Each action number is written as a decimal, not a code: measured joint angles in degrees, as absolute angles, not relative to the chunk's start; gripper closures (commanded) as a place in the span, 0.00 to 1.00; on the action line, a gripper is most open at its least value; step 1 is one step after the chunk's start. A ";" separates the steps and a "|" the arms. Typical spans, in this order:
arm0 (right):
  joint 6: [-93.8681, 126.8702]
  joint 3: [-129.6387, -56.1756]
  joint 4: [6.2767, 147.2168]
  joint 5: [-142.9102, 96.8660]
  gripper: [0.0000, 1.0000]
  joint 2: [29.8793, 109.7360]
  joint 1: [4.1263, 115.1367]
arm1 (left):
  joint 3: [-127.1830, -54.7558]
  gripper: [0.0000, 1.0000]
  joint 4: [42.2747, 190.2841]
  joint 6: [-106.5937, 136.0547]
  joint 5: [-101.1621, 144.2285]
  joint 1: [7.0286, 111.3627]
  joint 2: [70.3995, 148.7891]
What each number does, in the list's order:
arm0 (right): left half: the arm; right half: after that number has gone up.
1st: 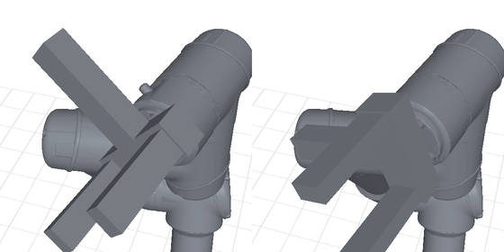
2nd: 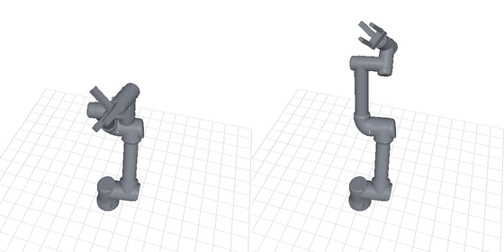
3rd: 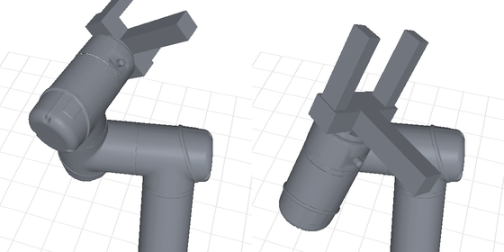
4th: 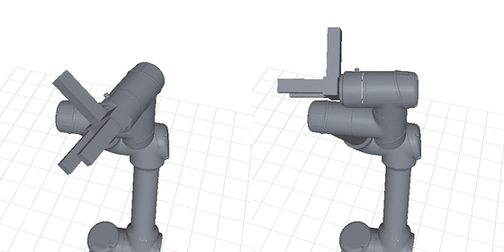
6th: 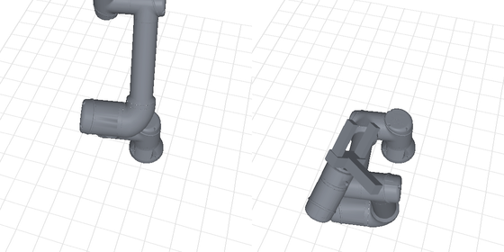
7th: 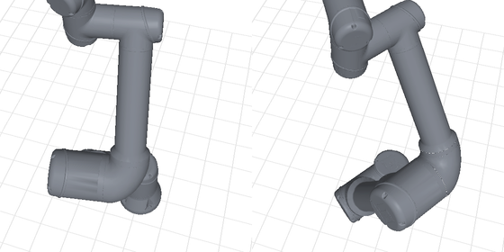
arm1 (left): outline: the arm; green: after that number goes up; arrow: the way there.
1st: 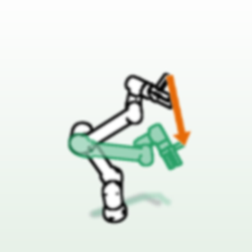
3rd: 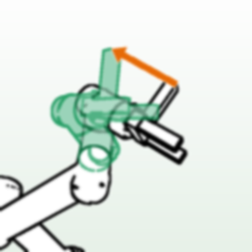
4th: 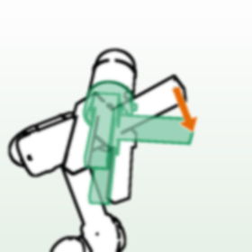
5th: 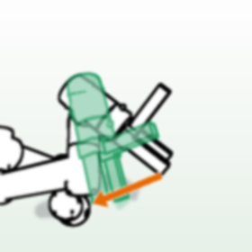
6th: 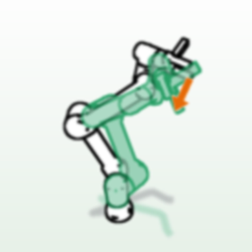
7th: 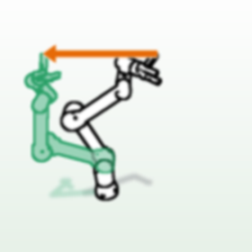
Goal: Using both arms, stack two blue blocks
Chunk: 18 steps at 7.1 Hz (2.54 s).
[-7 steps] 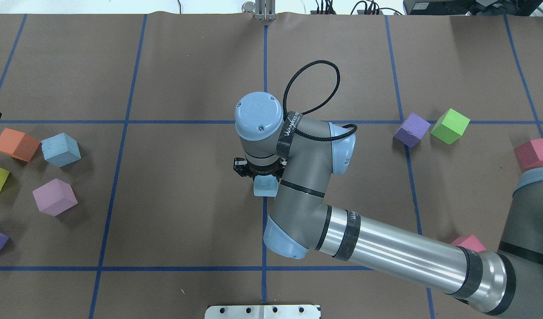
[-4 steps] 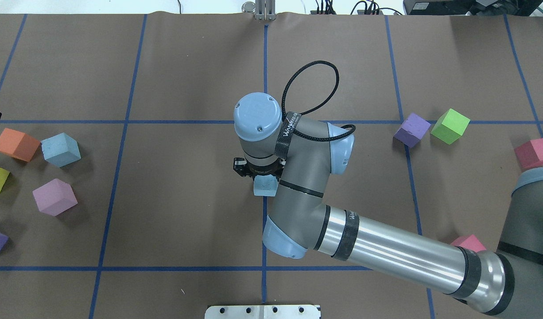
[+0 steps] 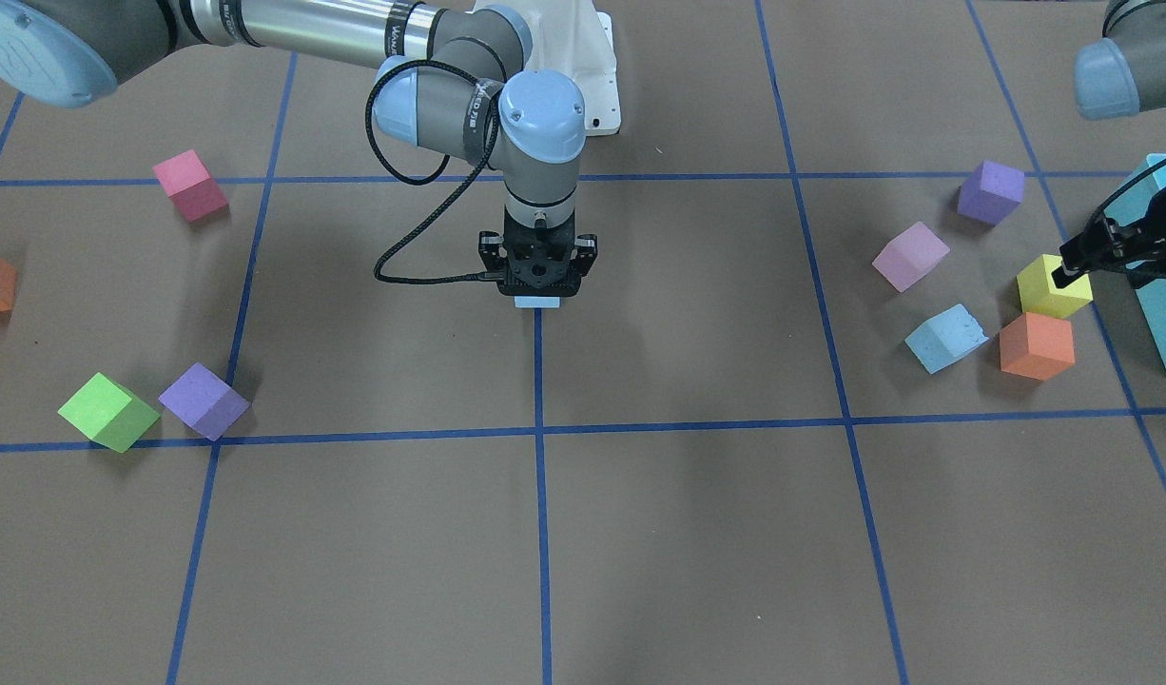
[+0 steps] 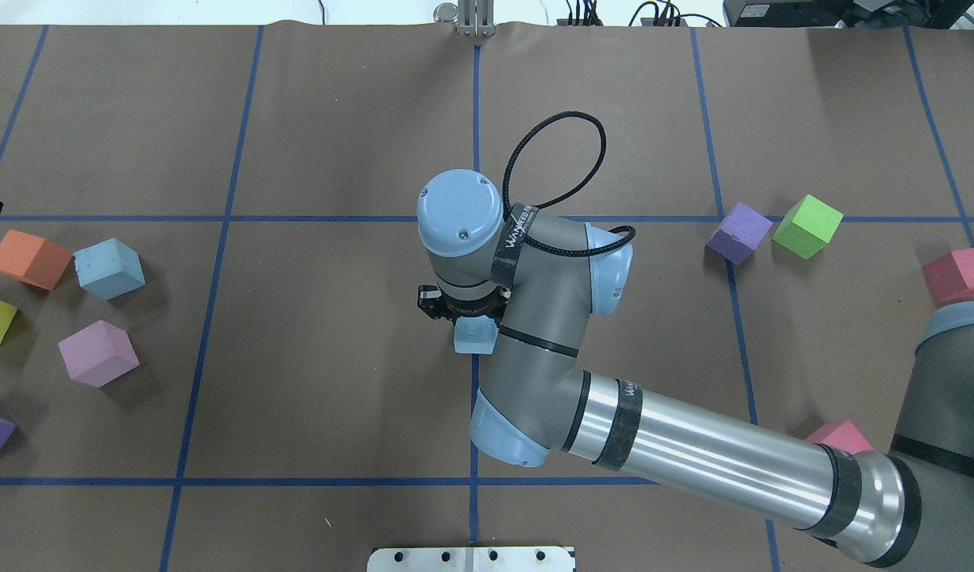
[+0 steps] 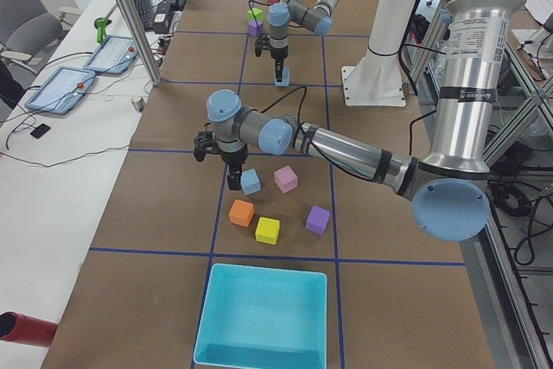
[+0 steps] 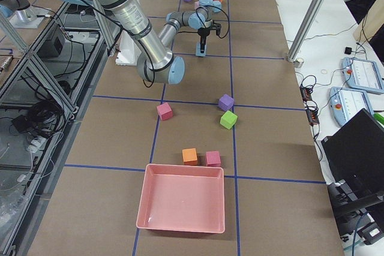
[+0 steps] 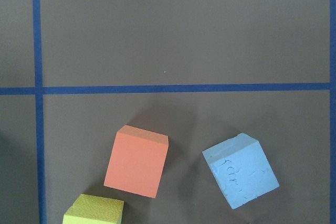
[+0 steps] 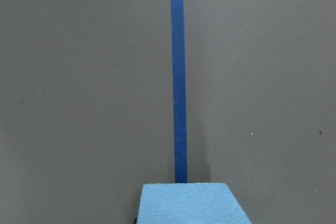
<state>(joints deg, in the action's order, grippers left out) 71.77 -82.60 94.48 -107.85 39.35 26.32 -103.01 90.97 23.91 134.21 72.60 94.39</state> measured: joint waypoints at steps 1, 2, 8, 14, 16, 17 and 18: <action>71.69 -82.61 94.48 -107.85 0.10 39.41 26.29 | -103.01 0.01 90.97 23.93 134.21 72.60 94.40; 71.63 -82.64 94.48 -107.84 0.10 39.43 26.28 | -103.01 0.01 90.97 23.96 134.21 72.60 94.40; 69.34 -95.38 95.28 -114.10 0.01 46.95 33.58 | -102.83 0.01 90.98 29.44 133.90 72.24 95.37; 49.07 -109.29 107.33 -119.13 0.01 59.14 49.74 | -91.90 0.01 106.30 53.55 130.60 65.67 100.39; 45.89 -110.32 107.47 -121.24 0.01 61.21 52.85 | -91.05 0.01 107.34 56.21 127.52 62.57 101.25; 45.17 -110.46 107.47 -121.62 0.01 61.68 53.37 | -91.04 0.01 107.39 56.59 126.81 61.82 101.26; 44.86 -110.62 107.43 -121.75 0.01 62.06 53.62 | -91.17 0.01 107.40 56.74 126.53 61.25 101.12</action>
